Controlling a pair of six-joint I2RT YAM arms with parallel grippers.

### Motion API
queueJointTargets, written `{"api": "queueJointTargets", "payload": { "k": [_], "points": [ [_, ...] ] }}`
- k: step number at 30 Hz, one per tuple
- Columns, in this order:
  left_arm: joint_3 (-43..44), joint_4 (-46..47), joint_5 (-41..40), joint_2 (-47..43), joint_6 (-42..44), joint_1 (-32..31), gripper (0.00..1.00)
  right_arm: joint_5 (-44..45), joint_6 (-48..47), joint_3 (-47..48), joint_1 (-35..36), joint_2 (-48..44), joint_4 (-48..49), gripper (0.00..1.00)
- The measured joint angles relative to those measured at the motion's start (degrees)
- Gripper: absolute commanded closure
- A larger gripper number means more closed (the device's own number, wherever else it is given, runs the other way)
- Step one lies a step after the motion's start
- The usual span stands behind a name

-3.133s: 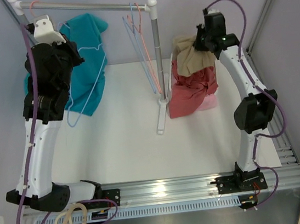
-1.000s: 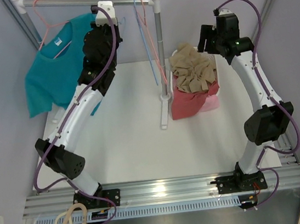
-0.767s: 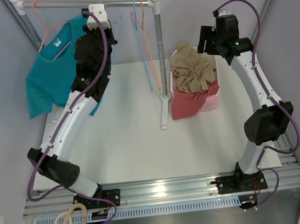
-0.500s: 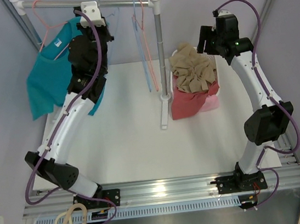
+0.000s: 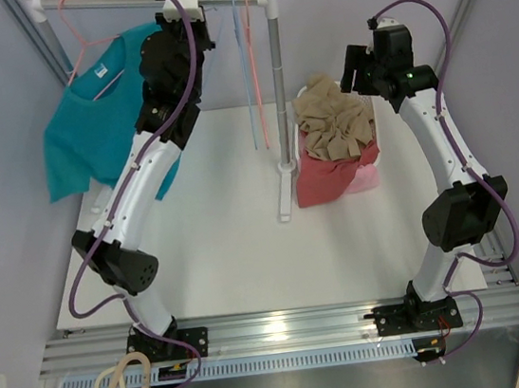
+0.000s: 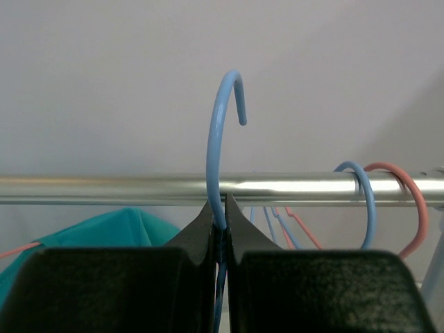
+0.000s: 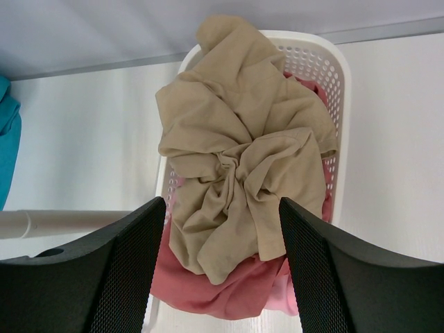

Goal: Remove the t-shirt from the hanger

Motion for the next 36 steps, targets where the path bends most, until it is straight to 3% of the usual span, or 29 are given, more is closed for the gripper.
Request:
{"api": "queueJointTargets", "payload": {
  "k": [19,29,36],
  "points": [
    [2.5,-1.5,1.5,7.8,0.2,0.0,0.99,-1.6,0.0,-2.6,0.0,0.0,0.9,0.28],
    [2.6,-1.2,1.6,8.5,0.1,0.0,0.71,-2.4,0.1,-4.5,0.0,0.0,1.5,0.28],
    [2.2,-4.9,6.4,7.3,-1.2,0.0,0.53,-2.9,0.3,-5.0,0.0,0.0,2.1,0.28]
  ]
}}
